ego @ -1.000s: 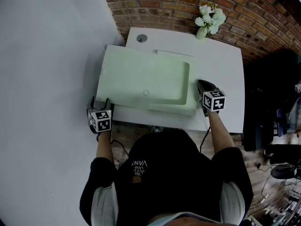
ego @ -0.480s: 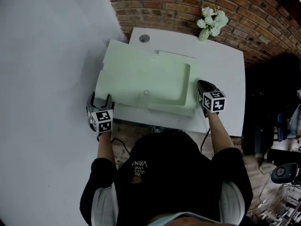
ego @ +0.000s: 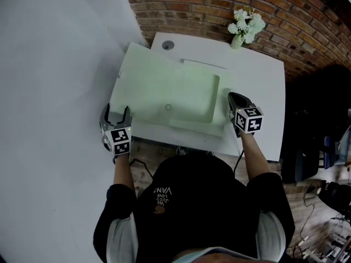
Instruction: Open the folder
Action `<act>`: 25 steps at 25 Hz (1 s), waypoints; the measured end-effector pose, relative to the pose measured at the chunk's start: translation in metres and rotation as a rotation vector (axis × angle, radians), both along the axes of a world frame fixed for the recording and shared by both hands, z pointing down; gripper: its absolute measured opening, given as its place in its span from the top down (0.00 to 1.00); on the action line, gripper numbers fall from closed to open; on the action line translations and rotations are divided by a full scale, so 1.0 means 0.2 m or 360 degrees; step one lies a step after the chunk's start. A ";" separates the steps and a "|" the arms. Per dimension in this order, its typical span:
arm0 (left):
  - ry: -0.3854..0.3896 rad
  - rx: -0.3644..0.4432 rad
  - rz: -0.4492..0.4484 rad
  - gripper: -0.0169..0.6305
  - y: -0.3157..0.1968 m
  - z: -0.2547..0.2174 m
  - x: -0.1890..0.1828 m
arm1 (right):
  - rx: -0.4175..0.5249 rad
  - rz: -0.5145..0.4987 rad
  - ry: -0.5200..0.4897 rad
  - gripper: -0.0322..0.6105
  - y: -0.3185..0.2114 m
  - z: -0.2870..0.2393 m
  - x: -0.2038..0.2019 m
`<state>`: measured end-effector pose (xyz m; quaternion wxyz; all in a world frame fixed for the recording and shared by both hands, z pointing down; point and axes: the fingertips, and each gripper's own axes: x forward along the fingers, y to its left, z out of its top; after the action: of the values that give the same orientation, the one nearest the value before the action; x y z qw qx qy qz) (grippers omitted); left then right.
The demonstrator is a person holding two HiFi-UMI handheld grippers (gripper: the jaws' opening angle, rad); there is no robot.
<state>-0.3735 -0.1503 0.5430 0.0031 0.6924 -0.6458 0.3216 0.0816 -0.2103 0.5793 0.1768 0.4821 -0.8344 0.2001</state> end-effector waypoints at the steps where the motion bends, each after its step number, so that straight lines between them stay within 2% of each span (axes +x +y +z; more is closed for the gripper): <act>1: -0.0011 0.0013 0.0009 0.50 0.00 -0.03 0.02 | 0.0006 -0.0007 -0.0006 0.95 0.00 -0.01 0.00; 18: -0.0057 0.0185 0.0032 0.50 0.05 -0.33 0.20 | 0.0121 -0.0118 -0.0176 0.95 0.09 -0.23 -0.02; 25: -0.0038 0.0243 0.0087 0.50 0.04 -0.42 0.33 | 0.0161 -0.0154 -0.0233 0.95 0.12 -0.32 -0.02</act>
<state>-0.3077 -0.1429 0.4590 -0.0662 0.7042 -0.6492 0.2798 0.0768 -0.1869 0.5160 0.1000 0.4337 -0.8765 0.1836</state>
